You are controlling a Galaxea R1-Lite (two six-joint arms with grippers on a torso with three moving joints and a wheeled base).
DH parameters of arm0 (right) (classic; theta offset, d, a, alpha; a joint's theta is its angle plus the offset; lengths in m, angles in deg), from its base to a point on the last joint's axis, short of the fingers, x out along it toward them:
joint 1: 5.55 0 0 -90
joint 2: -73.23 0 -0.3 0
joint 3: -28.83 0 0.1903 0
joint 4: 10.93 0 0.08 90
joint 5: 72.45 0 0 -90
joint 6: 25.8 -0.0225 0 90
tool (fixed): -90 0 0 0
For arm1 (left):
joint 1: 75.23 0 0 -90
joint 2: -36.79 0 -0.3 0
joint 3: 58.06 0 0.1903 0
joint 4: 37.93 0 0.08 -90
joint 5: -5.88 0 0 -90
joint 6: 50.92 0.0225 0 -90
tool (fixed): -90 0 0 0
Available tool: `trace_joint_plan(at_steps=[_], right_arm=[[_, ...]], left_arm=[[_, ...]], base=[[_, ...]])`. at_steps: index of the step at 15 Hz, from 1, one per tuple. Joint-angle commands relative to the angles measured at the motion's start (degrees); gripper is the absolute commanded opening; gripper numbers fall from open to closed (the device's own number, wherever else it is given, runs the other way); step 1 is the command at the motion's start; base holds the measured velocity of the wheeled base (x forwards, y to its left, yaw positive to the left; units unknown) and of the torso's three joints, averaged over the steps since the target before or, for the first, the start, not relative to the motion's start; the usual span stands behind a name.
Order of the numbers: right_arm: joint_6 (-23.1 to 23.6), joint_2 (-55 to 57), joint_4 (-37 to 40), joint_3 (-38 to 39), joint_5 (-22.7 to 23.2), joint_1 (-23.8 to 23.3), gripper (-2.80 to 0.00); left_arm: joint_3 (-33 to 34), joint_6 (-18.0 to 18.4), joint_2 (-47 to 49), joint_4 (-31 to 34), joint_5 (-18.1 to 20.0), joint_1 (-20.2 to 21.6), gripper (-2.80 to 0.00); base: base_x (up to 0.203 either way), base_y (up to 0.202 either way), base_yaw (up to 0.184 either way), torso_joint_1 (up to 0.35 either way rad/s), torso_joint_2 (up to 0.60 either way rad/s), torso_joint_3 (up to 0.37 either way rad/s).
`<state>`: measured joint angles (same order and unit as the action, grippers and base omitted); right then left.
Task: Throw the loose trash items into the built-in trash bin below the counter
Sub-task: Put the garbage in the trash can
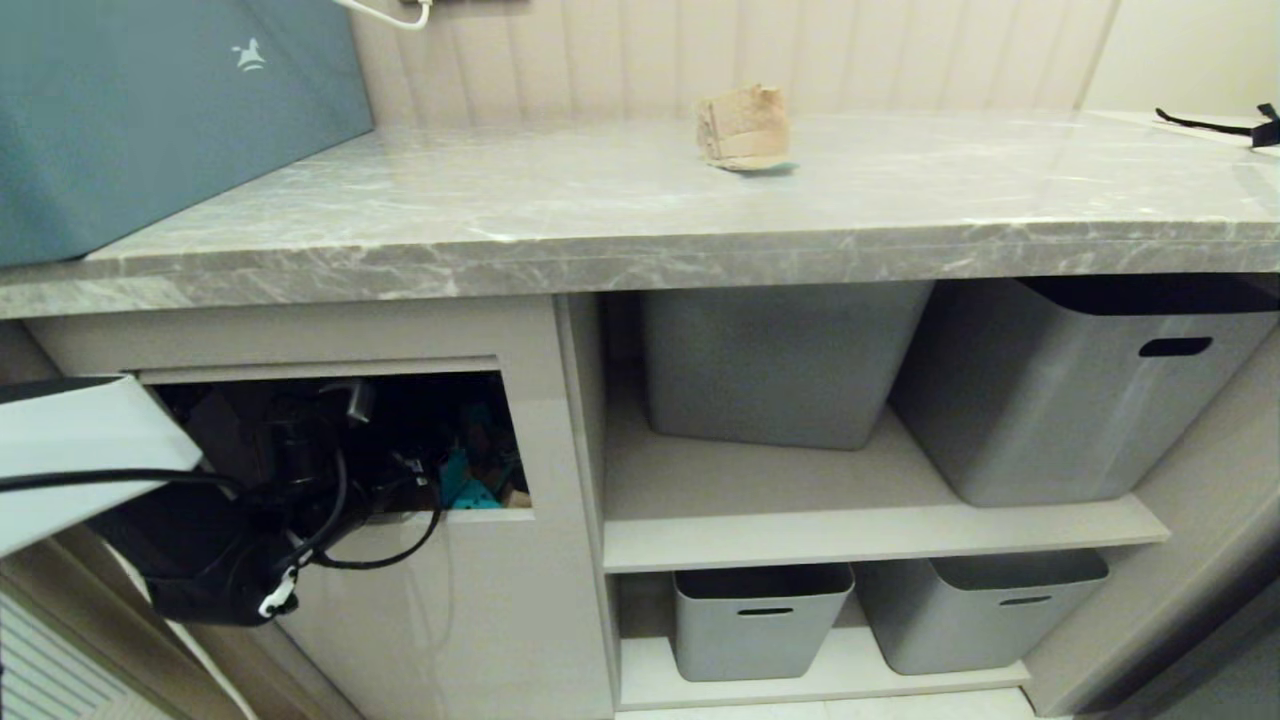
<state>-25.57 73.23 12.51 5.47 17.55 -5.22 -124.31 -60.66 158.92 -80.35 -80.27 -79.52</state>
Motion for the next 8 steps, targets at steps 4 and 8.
trace_joint_plan(at_steps=[4,8], right_arm=[[0.03,-0.09,-0.04,-0.06,0.00,0.02,-2.80],[0.03,-0.09,0.01,0.00,0.00,0.02,-2.80]], left_arm=[[2.24,-1.26,-3.24,-0.37,1.19,0.07,-2.80],[7.18,-1.32,-4.88,-0.39,8.62,0.11,-2.80]], base=[[0.000,0.000,0.000,0.000,0.00,0.000],[0.000,0.000,0.000,0.000,0.00,0.000]])
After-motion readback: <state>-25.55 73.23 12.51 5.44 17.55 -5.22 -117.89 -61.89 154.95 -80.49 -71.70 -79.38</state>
